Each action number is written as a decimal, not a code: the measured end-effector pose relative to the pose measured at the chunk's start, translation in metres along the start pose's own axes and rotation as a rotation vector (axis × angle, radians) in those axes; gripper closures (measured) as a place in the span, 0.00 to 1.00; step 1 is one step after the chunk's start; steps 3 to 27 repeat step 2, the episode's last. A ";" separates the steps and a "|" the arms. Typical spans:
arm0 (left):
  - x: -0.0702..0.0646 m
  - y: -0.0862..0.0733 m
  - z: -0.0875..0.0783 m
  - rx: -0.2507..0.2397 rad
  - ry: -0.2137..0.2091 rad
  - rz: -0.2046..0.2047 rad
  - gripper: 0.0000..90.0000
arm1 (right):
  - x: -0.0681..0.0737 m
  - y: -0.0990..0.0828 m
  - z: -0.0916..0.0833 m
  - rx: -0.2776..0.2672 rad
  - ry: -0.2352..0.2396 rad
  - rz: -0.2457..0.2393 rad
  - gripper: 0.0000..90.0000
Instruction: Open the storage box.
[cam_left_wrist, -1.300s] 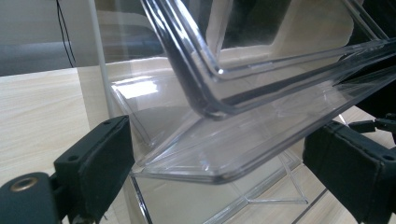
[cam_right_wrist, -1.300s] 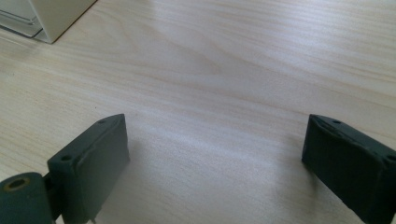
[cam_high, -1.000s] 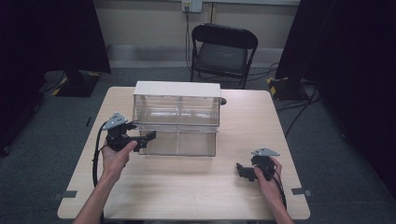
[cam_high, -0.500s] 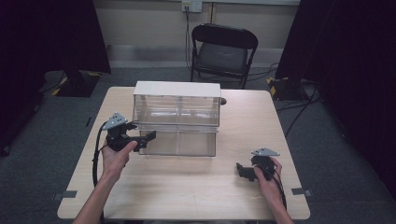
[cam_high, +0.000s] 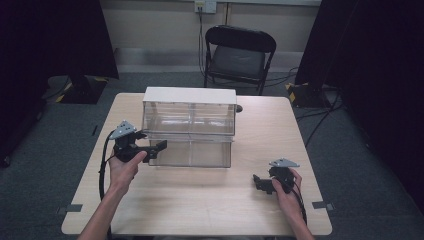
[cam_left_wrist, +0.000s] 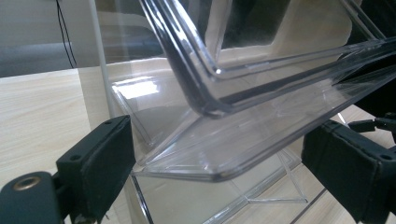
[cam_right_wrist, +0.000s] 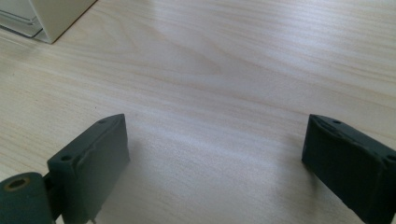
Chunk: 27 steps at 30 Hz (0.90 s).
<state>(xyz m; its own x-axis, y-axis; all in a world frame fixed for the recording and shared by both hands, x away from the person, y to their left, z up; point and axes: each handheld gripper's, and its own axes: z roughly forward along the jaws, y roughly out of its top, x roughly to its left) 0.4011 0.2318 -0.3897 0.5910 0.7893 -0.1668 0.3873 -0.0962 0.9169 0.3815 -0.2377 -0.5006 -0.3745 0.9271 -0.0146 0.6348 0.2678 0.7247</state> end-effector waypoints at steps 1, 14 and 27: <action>0.000 0.000 0.000 0.001 0.001 0.003 0.10 | 0.000 0.000 0.000 0.001 0.000 0.000 0.07; 0.000 0.000 0.000 0.002 0.001 0.003 0.10 | 0.000 0.000 0.000 0.000 0.000 0.000 0.07; 0.000 0.000 0.000 0.002 0.001 0.003 0.10 | 0.000 0.000 0.000 0.000 0.000 0.000 0.07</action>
